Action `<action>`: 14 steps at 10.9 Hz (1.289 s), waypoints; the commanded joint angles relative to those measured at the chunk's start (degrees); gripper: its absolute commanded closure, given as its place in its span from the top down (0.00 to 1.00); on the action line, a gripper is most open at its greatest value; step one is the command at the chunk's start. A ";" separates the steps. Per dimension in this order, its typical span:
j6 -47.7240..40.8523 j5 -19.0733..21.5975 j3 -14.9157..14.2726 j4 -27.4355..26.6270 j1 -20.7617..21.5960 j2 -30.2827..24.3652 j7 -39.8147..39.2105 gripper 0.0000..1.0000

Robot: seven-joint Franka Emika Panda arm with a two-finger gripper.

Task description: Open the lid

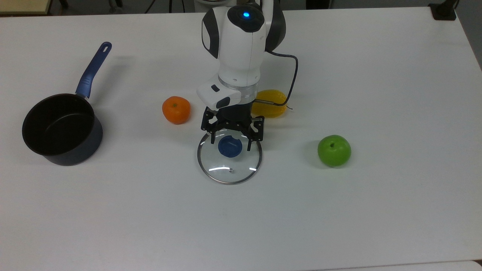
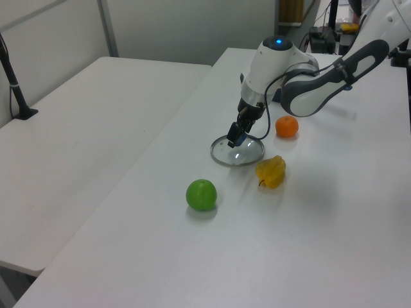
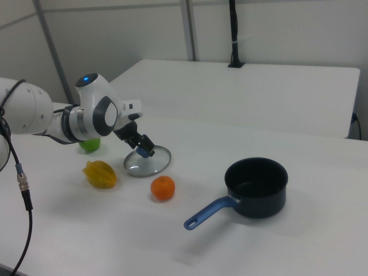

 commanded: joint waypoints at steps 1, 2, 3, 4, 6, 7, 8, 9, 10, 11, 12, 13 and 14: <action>-7.85 -0.39 -0.34 -0.04 -0.61 -6.24 0.72 1.00; -11.72 0.05 -0.25 -0.04 -0.70 -9.14 -0.94 1.00; -16.54 0.83 -0.33 -0.04 -1.14 -11.69 -3.65 1.00; -20.42 3.54 -0.42 -0.04 -1.58 -14.50 -6.73 1.00; -29.90 9.69 -1.04 -0.04 -4.03 -21.18 -16.20 1.00; -36.13 13.20 -1.56 -0.04 -6.57 -25.48 -22.43 1.00; -40.98 14.97 -3.05 0.05 -7.29 -28.48 -26.49 1.00; -45.12 15.86 -6.11 0.05 -6.77 -30.60 -30.27 1.00; -49.51 16.31 -7.88 1.35 -6.59 -32.36 -31.70 1.00; -52.94 15.61 -8.15 2.67 -7.20 -32.64 -32.15 1.00; -54.63 15.35 -8.33 3.82 -7.47 -32.73 -32.25 1.00; -55.00 15.34 -8.42 3.91 -8.43 -32.64 -32.59 1.00; -55.00 15.34 -8.33 4.09 -9.31 -32.64 -33.82 1.00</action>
